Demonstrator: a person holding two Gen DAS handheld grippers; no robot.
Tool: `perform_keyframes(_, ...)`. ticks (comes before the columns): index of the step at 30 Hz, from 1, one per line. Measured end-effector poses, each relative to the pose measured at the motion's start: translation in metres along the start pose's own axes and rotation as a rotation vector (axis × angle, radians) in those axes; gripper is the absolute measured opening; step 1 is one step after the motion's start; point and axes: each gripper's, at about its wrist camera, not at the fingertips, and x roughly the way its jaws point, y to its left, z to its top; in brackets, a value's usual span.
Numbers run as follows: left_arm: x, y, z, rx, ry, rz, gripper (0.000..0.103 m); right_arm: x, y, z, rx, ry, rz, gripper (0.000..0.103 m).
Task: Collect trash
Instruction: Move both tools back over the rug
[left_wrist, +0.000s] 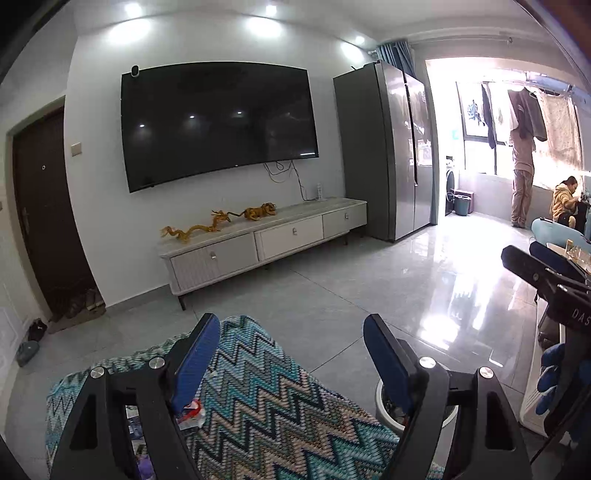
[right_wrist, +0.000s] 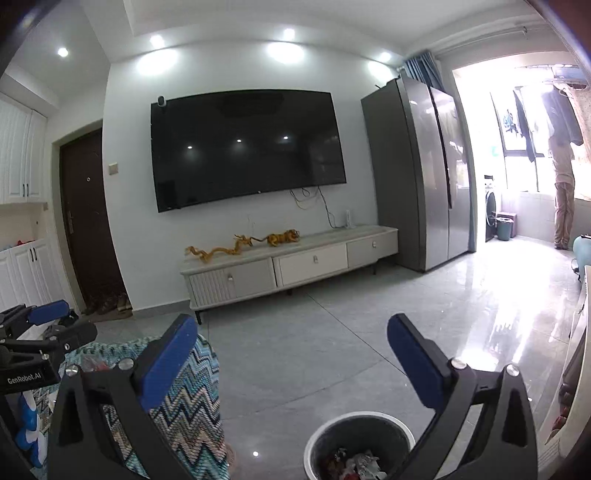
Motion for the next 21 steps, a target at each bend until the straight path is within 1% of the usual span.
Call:
perform_keyframes(2,-0.015,0.017,-0.003,-0.023,-0.007,0.013,0.079,-0.009,0.012,0.003,-0.018,-0.032,0.026,0.103)
perform_keyframes(5,-0.037,0.048,-0.008,-0.059,-0.035,0.054,0.079,-0.018,0.03,0.005,-0.046,-0.058,0.067,0.103)
perform_keyframes(8,-0.058,0.086,-0.014,-0.094,-0.053,0.119,0.082,-0.023,0.047,0.009,-0.076,-0.063,0.112,0.103)
perform_keyframes(10,-0.069,0.114,-0.019,-0.119,-0.06,0.168,0.083,-0.026,0.057,0.009,-0.102,-0.064,0.13,0.103)
perform_keyframes(15,-0.092,0.181,-0.042,-0.193,-0.063,0.284,0.083,-0.022,0.086,0.007,-0.15,-0.047,0.195,0.103)
perform_keyframes(19,-0.098,0.221,-0.068,-0.25,-0.038,0.35,0.083,-0.018,0.114,-0.001,-0.196,-0.016,0.247,0.103)
perform_keyframes(21,-0.098,0.242,-0.085,-0.279,-0.012,0.364,0.083,-0.007,0.129,-0.005,-0.219,0.016,0.278,0.103)
